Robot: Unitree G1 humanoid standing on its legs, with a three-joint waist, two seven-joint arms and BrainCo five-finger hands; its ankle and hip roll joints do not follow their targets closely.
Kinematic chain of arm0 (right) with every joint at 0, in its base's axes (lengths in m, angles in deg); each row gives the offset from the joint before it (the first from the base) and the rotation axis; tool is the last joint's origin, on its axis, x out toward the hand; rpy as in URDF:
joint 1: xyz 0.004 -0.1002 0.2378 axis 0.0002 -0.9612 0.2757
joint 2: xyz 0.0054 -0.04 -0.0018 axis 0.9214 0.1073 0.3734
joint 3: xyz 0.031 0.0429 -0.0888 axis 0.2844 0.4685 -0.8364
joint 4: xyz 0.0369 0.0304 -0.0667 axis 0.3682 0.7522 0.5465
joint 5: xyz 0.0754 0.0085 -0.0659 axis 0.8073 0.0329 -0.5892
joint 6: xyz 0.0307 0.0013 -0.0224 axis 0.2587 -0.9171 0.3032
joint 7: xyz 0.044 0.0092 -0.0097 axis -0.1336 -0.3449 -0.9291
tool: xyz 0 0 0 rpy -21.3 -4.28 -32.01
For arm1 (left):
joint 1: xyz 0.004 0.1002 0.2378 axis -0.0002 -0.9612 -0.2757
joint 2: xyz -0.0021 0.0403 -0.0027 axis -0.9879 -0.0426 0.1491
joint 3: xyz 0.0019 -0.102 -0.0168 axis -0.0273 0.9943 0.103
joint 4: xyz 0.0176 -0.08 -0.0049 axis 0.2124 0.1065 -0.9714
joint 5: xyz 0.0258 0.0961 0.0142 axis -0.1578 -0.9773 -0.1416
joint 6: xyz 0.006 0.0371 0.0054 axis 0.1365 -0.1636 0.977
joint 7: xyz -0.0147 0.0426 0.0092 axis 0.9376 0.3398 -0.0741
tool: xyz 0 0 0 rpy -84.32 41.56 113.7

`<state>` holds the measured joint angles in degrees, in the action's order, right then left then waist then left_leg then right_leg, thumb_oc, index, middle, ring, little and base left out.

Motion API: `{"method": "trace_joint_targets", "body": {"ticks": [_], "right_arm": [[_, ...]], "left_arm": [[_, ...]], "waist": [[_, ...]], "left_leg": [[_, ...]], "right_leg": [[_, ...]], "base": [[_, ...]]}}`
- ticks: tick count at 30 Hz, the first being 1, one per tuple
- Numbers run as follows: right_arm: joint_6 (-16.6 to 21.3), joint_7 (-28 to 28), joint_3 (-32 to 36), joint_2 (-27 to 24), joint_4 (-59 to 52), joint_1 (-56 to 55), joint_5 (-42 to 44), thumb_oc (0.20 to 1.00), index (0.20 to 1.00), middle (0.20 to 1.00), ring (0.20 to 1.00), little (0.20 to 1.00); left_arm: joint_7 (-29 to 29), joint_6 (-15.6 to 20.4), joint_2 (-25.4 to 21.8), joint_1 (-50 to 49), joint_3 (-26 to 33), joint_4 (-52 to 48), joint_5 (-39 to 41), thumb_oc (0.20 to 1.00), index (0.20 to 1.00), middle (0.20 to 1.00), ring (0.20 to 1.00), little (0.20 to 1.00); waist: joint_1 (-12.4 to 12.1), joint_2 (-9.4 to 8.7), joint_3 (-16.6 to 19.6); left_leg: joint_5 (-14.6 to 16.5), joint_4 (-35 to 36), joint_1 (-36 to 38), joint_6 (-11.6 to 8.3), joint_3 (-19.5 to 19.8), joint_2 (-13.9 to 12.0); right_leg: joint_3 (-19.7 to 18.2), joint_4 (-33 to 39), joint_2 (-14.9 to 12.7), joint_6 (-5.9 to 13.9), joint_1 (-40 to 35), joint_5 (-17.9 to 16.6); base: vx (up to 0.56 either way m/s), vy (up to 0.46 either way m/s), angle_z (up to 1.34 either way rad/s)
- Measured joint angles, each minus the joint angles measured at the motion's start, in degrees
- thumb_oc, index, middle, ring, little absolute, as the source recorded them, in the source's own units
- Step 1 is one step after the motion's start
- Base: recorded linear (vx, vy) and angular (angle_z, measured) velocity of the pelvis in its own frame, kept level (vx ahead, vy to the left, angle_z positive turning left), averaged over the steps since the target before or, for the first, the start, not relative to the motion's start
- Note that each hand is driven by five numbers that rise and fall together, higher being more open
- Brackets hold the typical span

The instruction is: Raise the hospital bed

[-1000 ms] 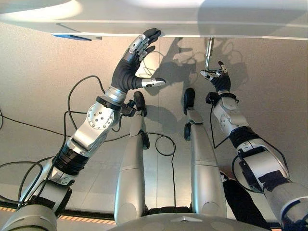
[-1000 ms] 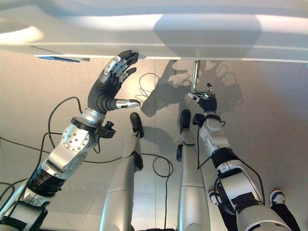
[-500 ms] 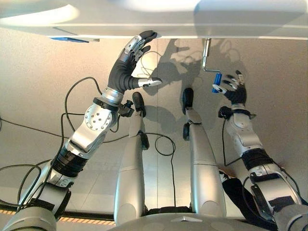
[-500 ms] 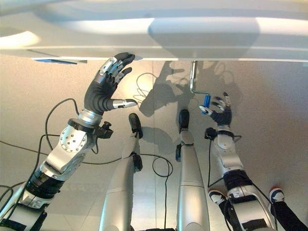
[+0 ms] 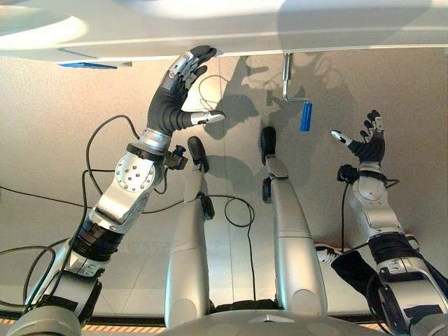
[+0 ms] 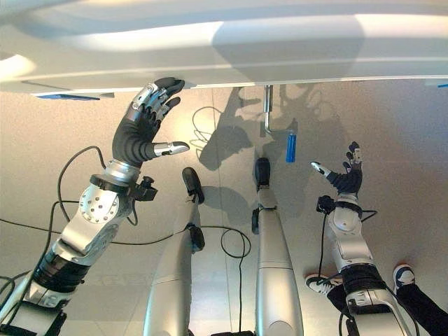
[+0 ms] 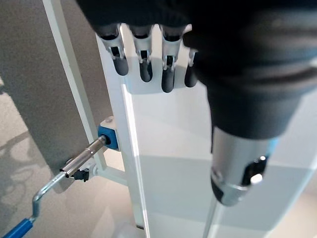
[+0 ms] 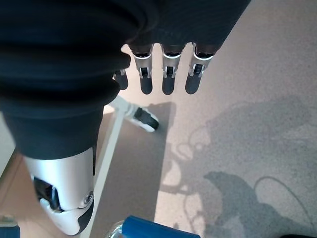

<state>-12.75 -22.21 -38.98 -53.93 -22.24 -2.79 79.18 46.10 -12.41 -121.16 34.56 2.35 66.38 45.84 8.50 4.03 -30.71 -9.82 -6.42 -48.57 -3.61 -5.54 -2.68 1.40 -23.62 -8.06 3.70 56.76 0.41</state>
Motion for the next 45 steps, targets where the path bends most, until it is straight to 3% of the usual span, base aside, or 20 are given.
{"method": "trace_joint_targets", "body": {"ticks": [4,9,19,35,45], "right_arm": [[0.02,-1.59,-0.97,-0.02,1.21,0.4,0.73,1.0,1.0,1.0,1.0,1.0],[-0.06,-7.51,-6.54,-0.69,7.35,4.09,6.49,1.0,1.0,1.0,1.0,1.0],[-2.03,-15.51,-15.38,-2.44,26.74,21.58,18.26,1.0,1.0,1.0,1.0,1.0],[-6.38,-18.2,-15.87,-2.41,48.12,32.46,20.12,1.0,1.0,1.0,1.0,1.0],[-7.94,-19.74,-15.81,-2.57,50.63,33.85,19.81,1.0,1.0,1.0,1.0,1.0]], "left_arm": [[0.33,0.0,0.17,0.06,0.01,0.0,0.01,1.0,1.0,1.0,1.0,1.0],[1.33,-0.01,0.43,0.01,-0.11,-0.02,0.16,1.0,1.0,1.0,1.0,1.0],[2.67,-0.03,0.39,0.77,-1.1,-0.91,2.82,1.0,1.0,1.0,1.0,1.0],[2.66,-0.1,1.11,4.24,-5.07,-1.2,2.83,1.0,1.0,1.0,1.0,1.0],[2.73,-0.13,2.23,5.92,-5.1,-1.2,2.81,1.0,1.0,1.0,1.0,1.0]], "waist": [[-0.02,0.0,0.0],[-0.19,-0.01,0.0],[-2.22,-0.03,0.02],[-5.04,0.0,0.02],[-6.59,0.1,0.05]], "left_leg": [[0.0,0.0,0.0,0.0,0.02,-0.03],[-0.01,-0.05,-0.01,-0.01,0.02,-0.09],[-0.03,-0.05,-0.2,-0.03,0.02,-0.31],[-0.08,-0.04,-0.42,0.02,0.58,-0.06],[-0.13,-0.05,-0.44,0.07,0.63,0.08]], "right_leg": [[0.01,-0.01,0.03,0.0,-0.02,-0.05],[0.02,-0.06,0.09,-0.09,-0.01,-0.18],[0.19,-0.02,0.11,-0.26,0.17,-0.32],[0.74,0.38,-0.06,-0.21,-0.09,-0.36],[0.76,0.31,-0.19,-0.19,-0.07,-0.37]], "base": [[0.0,0.0,0.0],[0.0,0.0,0.0],[0.0,0.0,0.0],[0.0,0.0,0.0],[0.0,0.0,0.0]]}}
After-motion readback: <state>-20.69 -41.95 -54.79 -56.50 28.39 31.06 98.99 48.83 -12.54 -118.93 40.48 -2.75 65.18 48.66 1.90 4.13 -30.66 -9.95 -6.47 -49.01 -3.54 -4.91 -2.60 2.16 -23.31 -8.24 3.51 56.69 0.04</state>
